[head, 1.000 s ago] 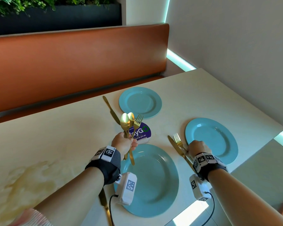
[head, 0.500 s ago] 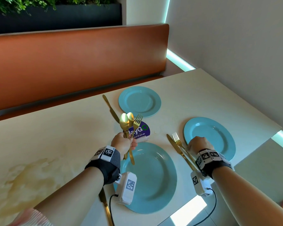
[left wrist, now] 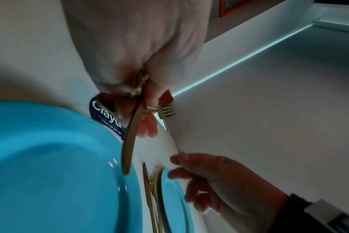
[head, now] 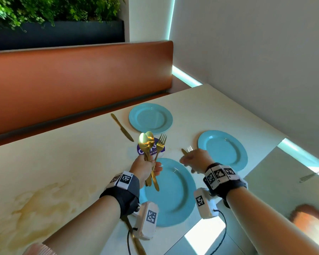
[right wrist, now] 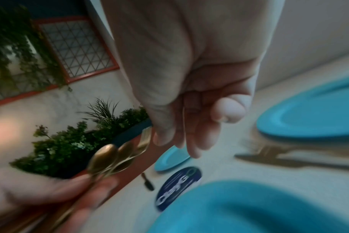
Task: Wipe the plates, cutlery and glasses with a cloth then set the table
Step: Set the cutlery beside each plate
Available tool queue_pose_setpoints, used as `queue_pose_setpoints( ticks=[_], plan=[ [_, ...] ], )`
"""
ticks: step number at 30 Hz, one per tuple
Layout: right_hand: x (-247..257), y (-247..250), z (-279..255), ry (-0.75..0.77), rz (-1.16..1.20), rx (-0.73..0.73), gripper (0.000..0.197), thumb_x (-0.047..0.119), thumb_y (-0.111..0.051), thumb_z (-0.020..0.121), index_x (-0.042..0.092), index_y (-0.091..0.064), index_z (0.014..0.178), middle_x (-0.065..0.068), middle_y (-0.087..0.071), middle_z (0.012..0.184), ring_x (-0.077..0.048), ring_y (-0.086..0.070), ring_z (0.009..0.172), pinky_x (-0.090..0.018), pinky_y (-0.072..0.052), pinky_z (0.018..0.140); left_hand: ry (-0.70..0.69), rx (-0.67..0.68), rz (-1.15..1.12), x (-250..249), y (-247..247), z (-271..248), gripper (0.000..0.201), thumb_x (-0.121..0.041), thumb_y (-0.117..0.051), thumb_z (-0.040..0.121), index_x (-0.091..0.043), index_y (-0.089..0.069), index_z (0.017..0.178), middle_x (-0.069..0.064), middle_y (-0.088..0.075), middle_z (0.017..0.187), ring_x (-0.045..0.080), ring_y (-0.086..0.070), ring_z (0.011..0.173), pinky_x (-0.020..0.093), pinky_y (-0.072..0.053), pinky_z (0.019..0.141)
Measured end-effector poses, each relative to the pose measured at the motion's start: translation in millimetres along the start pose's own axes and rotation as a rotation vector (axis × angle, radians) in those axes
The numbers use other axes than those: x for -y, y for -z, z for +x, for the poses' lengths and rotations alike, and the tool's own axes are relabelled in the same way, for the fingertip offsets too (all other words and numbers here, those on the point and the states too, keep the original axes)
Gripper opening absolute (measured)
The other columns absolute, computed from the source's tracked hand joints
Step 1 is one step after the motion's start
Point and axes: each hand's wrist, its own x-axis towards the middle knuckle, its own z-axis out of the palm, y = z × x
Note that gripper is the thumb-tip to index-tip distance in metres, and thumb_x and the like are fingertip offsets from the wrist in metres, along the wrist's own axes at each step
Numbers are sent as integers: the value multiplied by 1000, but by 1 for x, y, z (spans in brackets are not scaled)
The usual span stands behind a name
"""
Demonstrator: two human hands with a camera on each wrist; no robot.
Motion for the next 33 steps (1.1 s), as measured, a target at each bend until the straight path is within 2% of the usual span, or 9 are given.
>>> queue_pose_setpoints(
  ticks=[4,10,14,17,20,22,24,26,33],
  plan=[
    [37,-56,-39,30,192,59,30,36,-54,91,12,-69,98,2,-67,87,-7,-53,51,-16,-42,42,21,57,30,13,25,-30,15,-2,-41,98,-4,-45,113,12,-64,81,20,-63,66,31,-55,66],
    [72,-114,-84,52,364,67,22,28,-57,91,22,-63,70,5,-62,67,-7,-53,52,-18,-41,45,26,133,120,39,77,-68,18,-8,-47,97,-5,-50,114,20,-69,100,32,-71,86,46,-57,85],
    [88,-132,-102,7,426,48,20,18,-63,86,22,-63,67,3,-60,64,-8,-51,53,-19,-39,45,6,159,138,48,104,-88,9,-7,-47,96,-4,-54,101,18,-68,92,29,-69,79,42,-57,79],
    [96,-138,-109,-10,524,4,21,11,-58,88,19,-61,69,0,-63,70,-10,-50,48,-18,-38,42,29,103,194,56,124,-95,5,-4,-50,91,-8,-51,88,12,-67,78,26,-65,70,38,-56,76],
    [90,-139,-111,-19,343,-34,26,14,-54,90,22,-57,66,0,-65,74,-8,-52,42,-16,-39,37,64,-14,134,59,146,-99,14,0,-44,95,-10,-45,85,9,-64,74,20,-62,60,29,-49,58],
    [86,-140,-115,-36,137,-18,24,16,-53,90,22,-60,67,0,-64,77,-13,-59,53,-14,-44,42,63,-92,88,59,160,-101,16,0,-39,97,-10,-43,84,10,-62,74,21,-59,59,29,-46,56],
    [79,-146,-117,-52,-137,33,20,19,-50,90,17,-71,88,-4,-68,99,-23,-66,86,-21,-53,71,60,-148,61,58,171,-102,21,-1,-37,98,-11,-42,81,10,-59,74,21,-56,59,30,-47,58],
    [72,-158,-117,-93,-324,55,28,19,-47,91,16,-69,109,-4,-65,117,-24,-61,108,-27,-50,91,57,-181,54,59,179,-101,23,-1,-37,98,-12,-43,78,9,-57,75,20,-54,59,30,-48,58],
    [64,-188,-99,-213,-321,24,26,28,-56,87,18,-69,107,-3,-68,106,-21,-64,97,-25,-51,81,36,-212,41,55,191,-100,18,1,-42,96,-9,-50,84,7,-55,71,17,-51,57,28,-47,56]
  ],
)
